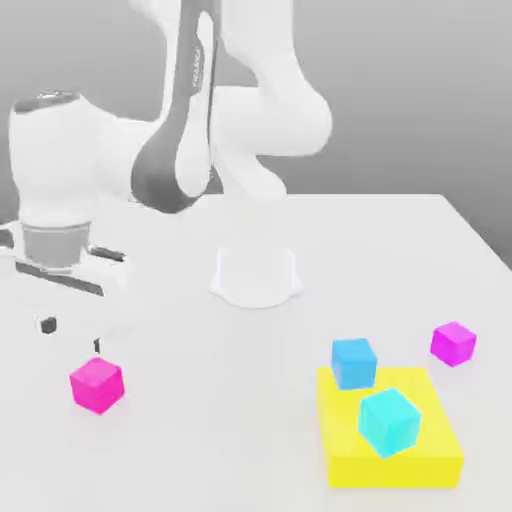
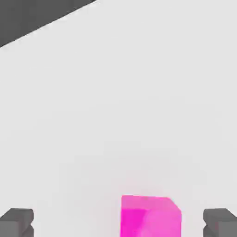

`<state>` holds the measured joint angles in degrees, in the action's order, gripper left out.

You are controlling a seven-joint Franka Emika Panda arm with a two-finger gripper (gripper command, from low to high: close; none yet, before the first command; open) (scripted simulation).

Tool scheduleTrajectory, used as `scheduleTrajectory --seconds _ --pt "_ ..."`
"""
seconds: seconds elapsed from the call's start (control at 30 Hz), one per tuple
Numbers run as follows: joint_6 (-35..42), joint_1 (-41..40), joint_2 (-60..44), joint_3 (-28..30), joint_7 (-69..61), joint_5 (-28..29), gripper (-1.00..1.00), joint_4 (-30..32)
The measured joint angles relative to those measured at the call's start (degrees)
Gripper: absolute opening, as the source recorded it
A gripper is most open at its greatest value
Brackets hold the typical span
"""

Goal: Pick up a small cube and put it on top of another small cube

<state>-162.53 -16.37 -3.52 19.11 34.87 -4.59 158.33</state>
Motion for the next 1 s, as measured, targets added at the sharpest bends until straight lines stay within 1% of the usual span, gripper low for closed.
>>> scheduleTrajectory --seconds 0.07,0.2,0.23,0.43,0.47,0.53,0.67,0.7,0.77,0.87,1.0 --pt "-3.1 -1.6 -4.3 -2.3 -3.3 -4.4 0.00 -0.3" --pt "-9.6 -8.5 -12.6 -10.8 -8.8 -11.5 0.00 -1.9" --pt "-10.5 -9.6 -13.7 -12.1 -9.3 -12.2 -1.00 -2.1" --pt "-10.9 -10.2 -14.3 -12.7 -9.5 -12.4 -1.00 -2.3" --pt "-10.4 -9.6 -13.6 -12.0 -9.1 -11.9 -1.00 -2.1" --pt "-7.9 -7.4 -10.5 -9.2 -6.9 -9.1 -1.00 -1.4" --pt "-1.7 -5.3 -2.3 -5.0 -0.6 -0.5 -1.00 0.3" --pt "-0.1 -4.2 -0.3 -5.6 0.8 0.5 -1.00 0.6" --pt "2.9 0.6 3.4 -8.7 3.2 1.0 -1.00 1.2" --pt "7.4 7.2 8.8 -12.8 6.8 0.4 -1.00 1.9" --pt "13.4 14.6 15.8 -20.2 11.4 -0.9 -1.00 2.8"
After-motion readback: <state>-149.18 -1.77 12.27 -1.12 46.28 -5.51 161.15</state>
